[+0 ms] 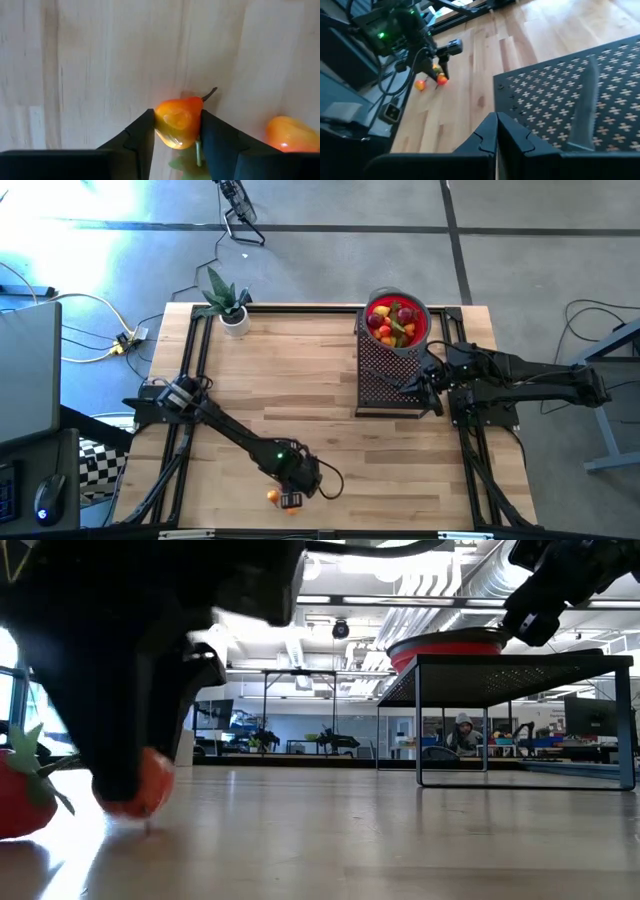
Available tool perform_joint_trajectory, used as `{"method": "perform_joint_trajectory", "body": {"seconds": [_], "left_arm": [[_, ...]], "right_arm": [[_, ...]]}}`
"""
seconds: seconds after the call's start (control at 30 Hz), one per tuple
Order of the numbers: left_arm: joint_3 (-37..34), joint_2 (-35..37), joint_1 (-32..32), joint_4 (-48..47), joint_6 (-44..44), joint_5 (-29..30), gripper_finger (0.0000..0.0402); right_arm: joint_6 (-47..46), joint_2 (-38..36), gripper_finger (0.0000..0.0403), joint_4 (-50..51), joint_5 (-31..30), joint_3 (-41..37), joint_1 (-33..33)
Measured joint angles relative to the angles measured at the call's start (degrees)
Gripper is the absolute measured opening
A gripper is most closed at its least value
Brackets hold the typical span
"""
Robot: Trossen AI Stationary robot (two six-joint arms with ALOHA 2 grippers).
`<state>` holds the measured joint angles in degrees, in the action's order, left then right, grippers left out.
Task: Pick & Place Fruit
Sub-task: Put the pear into the strainer bowl on the shelf
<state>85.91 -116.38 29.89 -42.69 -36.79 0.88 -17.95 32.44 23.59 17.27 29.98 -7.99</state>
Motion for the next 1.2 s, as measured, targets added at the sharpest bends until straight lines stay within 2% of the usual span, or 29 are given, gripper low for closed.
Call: {"method": "perform_joint_trajectory", "body": {"seconds": [0.33, 0.73, 1.0, 1.1, 1.2], "left_arm": [[5.8, 0.0, -3.8, -7.3, 5.6, 0.1, 0.0133], [15.5, 0.0, -12.0, -15.8, 16.4, 1.9, 0.0133], [29.9, 0.0, -23.4, -17.5, 29.3, -0.1, 0.0133], [37.0, 0.0, -28.0, -16.7, 30.6, -1.4, 0.0133], [42.0, 0.1, -31.9, -13.0, 30.4, -4.6, 0.0133]], "right_arm": [[0.1, 0.0, 0.0005, 0.4, 4.1, 0.0, 0.0], [0.2, 0.0, 0.0005, 4.4, 11.9, 0.0, 0.0], [4.7, -0.3, 0.0005, 2.3, 17.0, 0.1, 0.0], [7.9, -1.7, 0.0005, -2.6, 19.3, 1.6, 0.0], [13.6, -3.4, 0.0005, -7.3, 18.8, 3.3, 0.0]]}}
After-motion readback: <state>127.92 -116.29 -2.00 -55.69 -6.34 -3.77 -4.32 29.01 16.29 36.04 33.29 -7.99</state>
